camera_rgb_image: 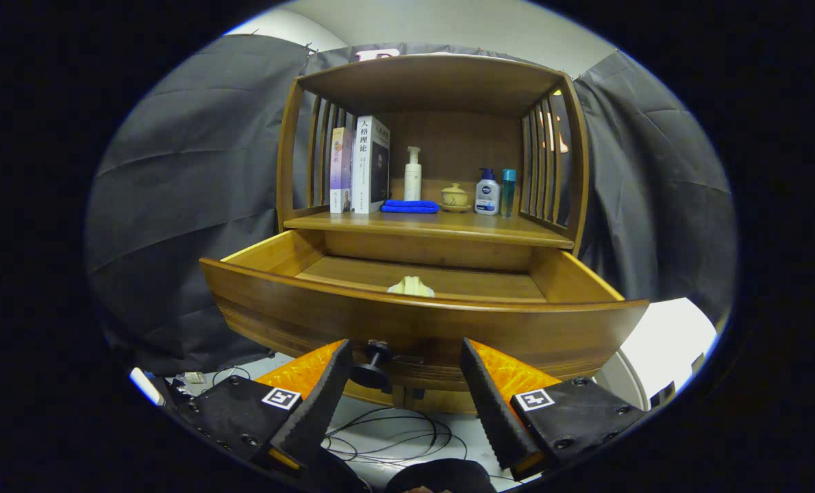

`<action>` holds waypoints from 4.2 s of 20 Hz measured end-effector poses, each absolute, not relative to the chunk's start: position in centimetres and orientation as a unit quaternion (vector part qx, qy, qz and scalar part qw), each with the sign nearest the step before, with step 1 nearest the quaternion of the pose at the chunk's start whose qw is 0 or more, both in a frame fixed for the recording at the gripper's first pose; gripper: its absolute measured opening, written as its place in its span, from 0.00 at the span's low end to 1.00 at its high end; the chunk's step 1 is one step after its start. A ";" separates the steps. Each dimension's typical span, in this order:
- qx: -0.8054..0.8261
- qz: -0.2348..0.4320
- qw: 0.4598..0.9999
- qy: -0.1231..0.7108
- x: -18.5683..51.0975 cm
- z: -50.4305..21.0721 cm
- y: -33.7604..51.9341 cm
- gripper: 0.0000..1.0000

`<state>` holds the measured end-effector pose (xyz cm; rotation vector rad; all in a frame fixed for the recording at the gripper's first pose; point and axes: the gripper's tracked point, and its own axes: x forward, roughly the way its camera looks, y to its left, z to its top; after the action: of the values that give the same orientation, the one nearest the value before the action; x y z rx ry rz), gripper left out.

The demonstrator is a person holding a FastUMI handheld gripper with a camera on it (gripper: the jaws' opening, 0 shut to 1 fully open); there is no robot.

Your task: Pull open the drawer, take out the items inside it, and place them on the countertop above the cabinet.

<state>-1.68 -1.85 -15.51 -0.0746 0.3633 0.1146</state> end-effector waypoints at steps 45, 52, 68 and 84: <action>-0.046 0.129 0.846 0.515 16.2 -21.9 0.2 0.15; -0.034 0.137 0.862 0.488 14.9 -19.5 -0.7 0.15; -0.010 0.156 0.916 0.368 15.2 -8.1 -0.2 0.15; 0.064 0.059 0.945 0.316 27.8 -6.7 -1.8 0.14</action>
<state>27.82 -1.76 -6.71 0.1301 0.6443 0.1205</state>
